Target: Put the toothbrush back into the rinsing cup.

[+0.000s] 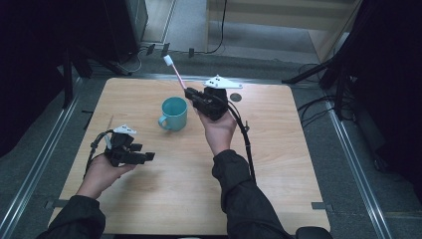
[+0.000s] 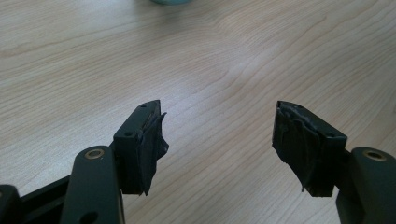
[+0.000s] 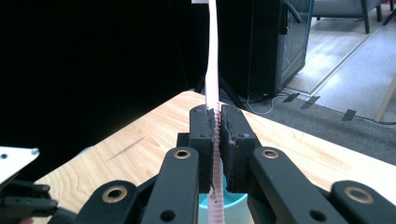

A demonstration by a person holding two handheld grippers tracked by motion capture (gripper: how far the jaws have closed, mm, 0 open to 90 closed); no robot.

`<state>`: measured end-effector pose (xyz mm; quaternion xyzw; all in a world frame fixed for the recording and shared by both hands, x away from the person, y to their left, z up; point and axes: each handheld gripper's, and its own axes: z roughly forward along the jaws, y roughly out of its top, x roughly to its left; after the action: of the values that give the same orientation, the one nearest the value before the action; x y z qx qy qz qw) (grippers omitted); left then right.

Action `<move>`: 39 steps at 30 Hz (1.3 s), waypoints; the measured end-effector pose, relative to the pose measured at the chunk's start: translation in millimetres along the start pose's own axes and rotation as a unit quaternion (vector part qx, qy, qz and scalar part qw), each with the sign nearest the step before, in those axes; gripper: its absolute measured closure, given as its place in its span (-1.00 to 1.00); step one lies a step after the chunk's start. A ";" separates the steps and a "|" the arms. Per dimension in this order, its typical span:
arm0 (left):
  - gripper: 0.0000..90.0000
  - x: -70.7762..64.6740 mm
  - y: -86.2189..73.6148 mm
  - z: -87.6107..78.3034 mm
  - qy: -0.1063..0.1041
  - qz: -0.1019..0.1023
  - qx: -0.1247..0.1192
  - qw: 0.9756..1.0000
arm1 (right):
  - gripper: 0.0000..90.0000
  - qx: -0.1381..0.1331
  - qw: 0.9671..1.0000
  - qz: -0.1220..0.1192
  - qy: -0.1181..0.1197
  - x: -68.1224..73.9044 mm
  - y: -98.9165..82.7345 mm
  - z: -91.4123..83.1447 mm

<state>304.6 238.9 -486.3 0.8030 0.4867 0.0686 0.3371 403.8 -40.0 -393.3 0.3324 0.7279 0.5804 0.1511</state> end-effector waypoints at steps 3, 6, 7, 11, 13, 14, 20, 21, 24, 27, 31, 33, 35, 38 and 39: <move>-0.26 0.6 -0.4 0.0 0.000 -0.001 -0.001 1.000 | 0.88 -0.002 1.000 0.005 0.000 -1.4 -0.2 12.6; -0.26 0.8 -0.4 0.1 -0.002 -0.001 0.000 1.000 | 0.88 0.000 1.000 0.008 0.003 -2.3 -0.8 19.2; -0.26 0.8 -0.5 0.1 -0.002 -0.001 0.001 1.000 | 0.88 0.001 1.000 0.011 0.002 -2.6 -1.6 25.7; -0.26 1.7 -0.8 -0.1 -0.003 -0.003 0.000 1.000 | 0.88 0.003 1.000 0.018 0.000 -2.7 -1.7 33.3; -0.26 2.2 -0.9 -0.2 -0.002 -0.004 -0.001 1.000 | 0.88 0.005 1.000 0.020 -0.001 -2.5 -1.6 39.4; -0.26 2.2 -0.9 -0.2 -0.002 -0.004 -0.001 1.000 | 0.88 0.005 1.000 0.020 -0.001 -2.5 -1.6 39.4; -0.26 1.9 -1.1 -0.6 -0.004 -0.004 0.001 1.000 | 0.88 0.008 1.000 0.024 -0.002 -5.3 -3.6 51.9; -0.26 1.7 -1.3 -0.5 -0.004 -0.003 0.001 1.000 | 0.88 0.007 1.000 0.025 -0.003 -6.7 -4.6 56.8; -0.26 1.6 -1.6 -0.7 -0.003 -0.004 0.001 1.000 | 0.88 0.004 1.000 0.031 -0.003 -7.9 -5.5 61.5; -0.26 2.7 -2.3 -1.3 -0.002 -0.006 0.000 1.000 | 0.88 0.000 0.999 0.035 -0.003 -10.1 -7.5 67.1; -0.26 3.7 -2.8 -1.7 -0.003 -0.008 -0.001 1.000 | 0.88 0.007 0.999 0.035 -0.003 -11.6 -12.8 75.2; -0.26 4.2 -3.1 -2.3 -0.004 -0.008 0.001 1.000 | 0.88 0.009 0.999 0.037 -0.003 -11.8 -16.4 80.2; -0.26 3.8 -3.3 -2.2 -0.004 -0.010 -0.001 1.000 | 0.88 0.008 0.999 0.038 -0.004 -11.5 -17.9 82.7; -0.26 3.8 -3.3 -2.1 -0.003 -0.010 -0.002 1.000 | 0.88 0.008 0.999 0.037 -0.003 -11.5 -19.3 85.3; -0.26 3.9 -3.3 -2.0 -0.003 -0.009 -0.001 1.000 | 0.88 0.007 0.999 0.038 -0.002 -11.3 -20.7 87.6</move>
<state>303.3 244.1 -487.7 0.7988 0.4925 0.0634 0.3397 458.7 15.7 -439.3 0.3620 0.7186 0.5797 0.1286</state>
